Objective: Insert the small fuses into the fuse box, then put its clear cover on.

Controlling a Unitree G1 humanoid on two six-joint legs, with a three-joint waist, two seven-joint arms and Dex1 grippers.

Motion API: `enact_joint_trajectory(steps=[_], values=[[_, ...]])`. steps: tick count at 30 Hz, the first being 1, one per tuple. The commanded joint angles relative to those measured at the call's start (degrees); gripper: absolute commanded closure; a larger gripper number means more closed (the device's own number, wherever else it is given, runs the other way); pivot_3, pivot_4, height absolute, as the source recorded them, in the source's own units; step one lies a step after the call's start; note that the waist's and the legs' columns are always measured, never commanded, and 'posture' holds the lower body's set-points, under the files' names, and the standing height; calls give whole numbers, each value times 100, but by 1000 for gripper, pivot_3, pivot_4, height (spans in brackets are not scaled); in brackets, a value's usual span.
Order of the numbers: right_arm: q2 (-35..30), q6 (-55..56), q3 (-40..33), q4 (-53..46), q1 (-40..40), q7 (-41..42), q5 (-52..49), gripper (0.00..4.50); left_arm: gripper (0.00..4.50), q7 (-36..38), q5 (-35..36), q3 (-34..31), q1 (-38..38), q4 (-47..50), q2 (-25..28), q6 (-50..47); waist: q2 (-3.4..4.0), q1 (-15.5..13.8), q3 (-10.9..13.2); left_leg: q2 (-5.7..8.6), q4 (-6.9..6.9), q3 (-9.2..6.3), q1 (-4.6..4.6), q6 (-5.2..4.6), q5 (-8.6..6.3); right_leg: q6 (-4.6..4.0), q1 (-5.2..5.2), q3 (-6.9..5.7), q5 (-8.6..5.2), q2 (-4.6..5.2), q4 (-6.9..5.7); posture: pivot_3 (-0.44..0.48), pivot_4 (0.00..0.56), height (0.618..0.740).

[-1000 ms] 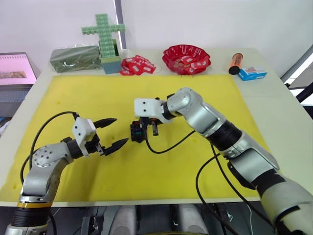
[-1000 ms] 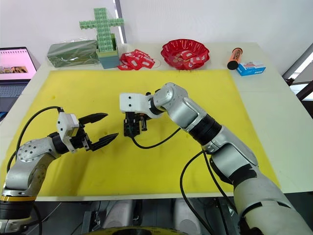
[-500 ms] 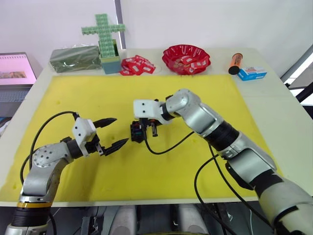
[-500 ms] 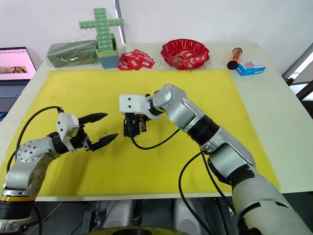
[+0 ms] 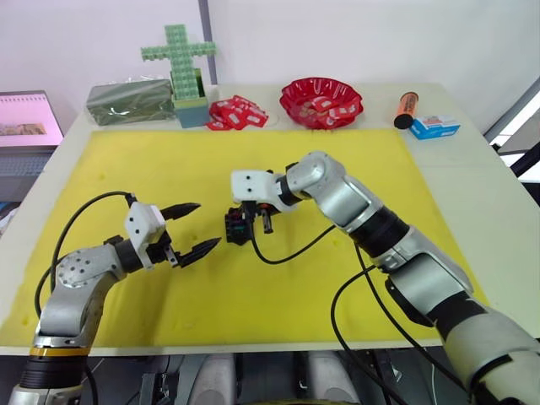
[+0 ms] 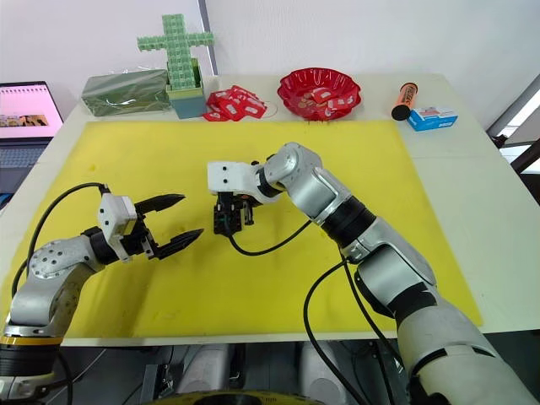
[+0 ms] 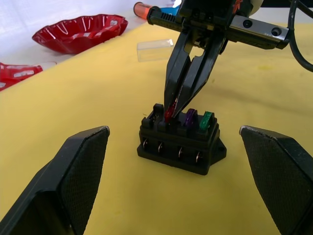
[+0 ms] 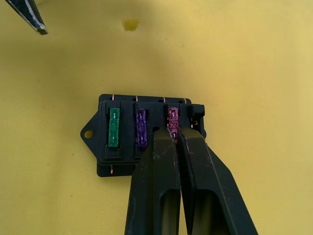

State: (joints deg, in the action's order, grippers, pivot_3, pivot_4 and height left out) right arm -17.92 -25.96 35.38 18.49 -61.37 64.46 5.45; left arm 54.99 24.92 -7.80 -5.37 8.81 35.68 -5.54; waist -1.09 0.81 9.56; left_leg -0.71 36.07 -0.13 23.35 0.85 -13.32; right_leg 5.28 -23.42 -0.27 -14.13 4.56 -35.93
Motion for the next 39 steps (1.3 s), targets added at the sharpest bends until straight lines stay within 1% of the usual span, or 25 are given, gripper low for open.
enact_joint_trajectory(steps=[1,2,3,5,10,19,35,38,39], values=[[50,-31,-108,165,-112,-4,124,4467,0,27,-16,-43,-103,3,24,120,0,4,0,0,-1,0,-1,0,0,0,0,0,0,0,0,0,150,740],[58,-35,-122,178,-115,-5,126,3991,0,30,-19,-44,-115,-9,24,123,0,3,0,0,-1,0,-1,0,0,0,0,0,0,0,-1,0,150,740],[60,-37,-131,180,-114,-6,131,3844,0,32,-20,-46,-123,-16,23,124,0,1,0,0,-1,1,-1,0,0,0,0,0,0,0,-1,0,150,740],[48,-32,-150,149,-115,13,136,3207,0,47,-24,-45,-146,-42,25,133,0,-3,0,0,0,0,-1,0,0,0,0,-1,0,0,-1,0,150,740],[35,-95,-257,50,-152,40,122,3207,0,83,-42,-42,-198,-95,30,147,0,1,0,0,-1,0,0,0,0,0,0,0,0,0,-1,0,150,740],[53,-672,-671,-283,-331,312,-268,3207,0,118,-57,-44,-264,-132,27,146,1,4,1,0,-2,-1,0,0,0,1,-2,0,0,0,-1,0,150,740],[214,-831,-676,-114,-258,218,-317,3207,0,90,-53,-55,-176,-1,18,134,1,7,1,0,-3,0,1,0,0,1,-4,-1,0,0,-1,0,150,740],[222,-785,-710,-189,-220,258,-387,3802,0,91,-58,-61,-143,5,27,144,1,3,1,0,-3,-1,1,0,0,1,-3,-1,0,0,-1,0,150,740],[222,-783,-710,-205,-215,257,-399,4117,0,90,-62,-60,-142,3,29,147,1,4,1,0,-3,-1,1,0,0,1,-3,-1,0,0,-1,0,150,740]])
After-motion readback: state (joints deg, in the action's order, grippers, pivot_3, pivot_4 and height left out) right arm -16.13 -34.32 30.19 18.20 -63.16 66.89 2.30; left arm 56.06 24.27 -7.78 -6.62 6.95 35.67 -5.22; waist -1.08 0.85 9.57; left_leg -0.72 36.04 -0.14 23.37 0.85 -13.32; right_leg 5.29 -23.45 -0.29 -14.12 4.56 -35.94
